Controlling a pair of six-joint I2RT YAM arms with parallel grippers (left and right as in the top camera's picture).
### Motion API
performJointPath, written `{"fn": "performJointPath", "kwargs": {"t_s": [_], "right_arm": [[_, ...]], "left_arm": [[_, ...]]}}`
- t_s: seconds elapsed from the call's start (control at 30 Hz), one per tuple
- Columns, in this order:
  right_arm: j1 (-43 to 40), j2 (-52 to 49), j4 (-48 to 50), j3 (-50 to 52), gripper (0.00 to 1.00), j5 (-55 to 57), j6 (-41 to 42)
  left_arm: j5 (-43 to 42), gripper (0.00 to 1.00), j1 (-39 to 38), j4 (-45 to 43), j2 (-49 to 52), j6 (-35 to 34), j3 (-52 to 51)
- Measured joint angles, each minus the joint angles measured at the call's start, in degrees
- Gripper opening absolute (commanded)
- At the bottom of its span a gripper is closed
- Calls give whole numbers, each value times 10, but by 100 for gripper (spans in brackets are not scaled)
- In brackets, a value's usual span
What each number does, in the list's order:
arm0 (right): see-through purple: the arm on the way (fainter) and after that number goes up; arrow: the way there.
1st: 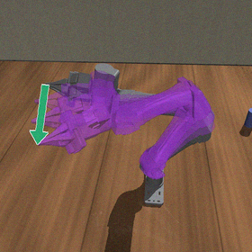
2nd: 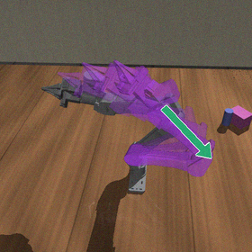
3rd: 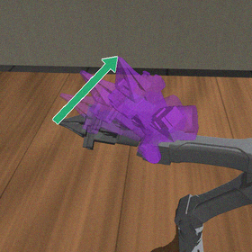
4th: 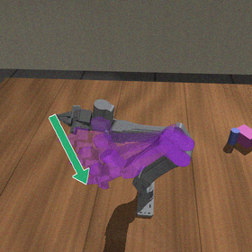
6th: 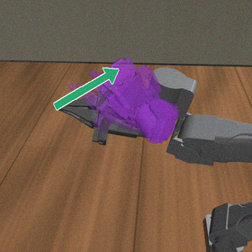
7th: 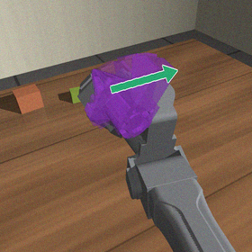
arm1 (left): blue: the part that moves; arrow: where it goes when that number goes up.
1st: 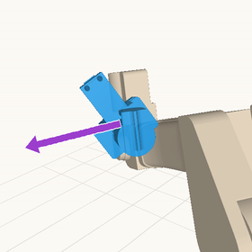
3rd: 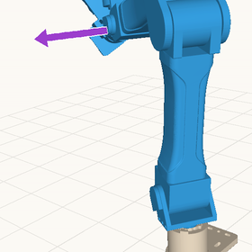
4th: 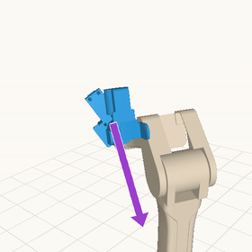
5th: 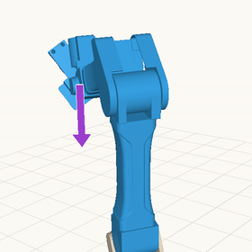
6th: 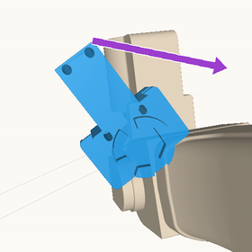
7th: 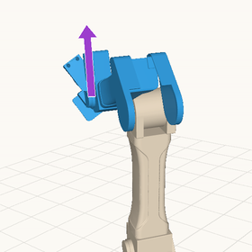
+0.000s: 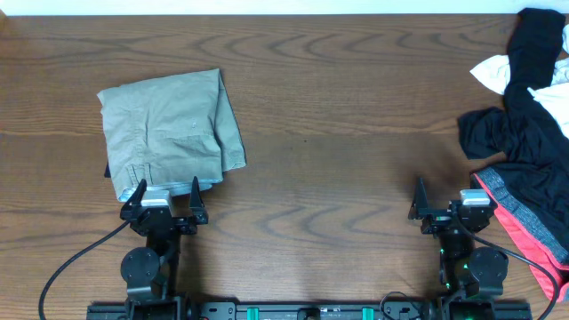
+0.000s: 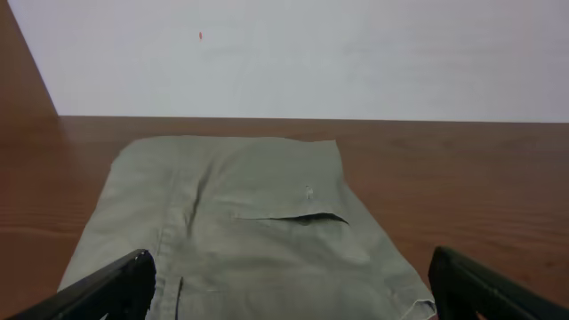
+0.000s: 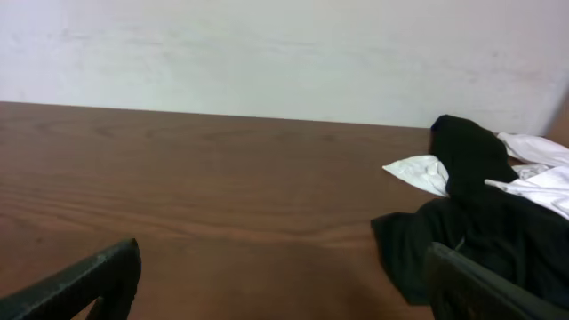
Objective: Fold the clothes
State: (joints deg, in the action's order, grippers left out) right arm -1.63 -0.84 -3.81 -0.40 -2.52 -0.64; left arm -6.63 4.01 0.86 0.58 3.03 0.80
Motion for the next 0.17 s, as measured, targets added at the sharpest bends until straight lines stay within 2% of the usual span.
{"fn": "performJointPath", "kwargs": {"t_s": [0.17], "right_arm": [[0,0,0,0,99,0,0]], "left_arm": [[0,98,0,0,0,0,0]]}}
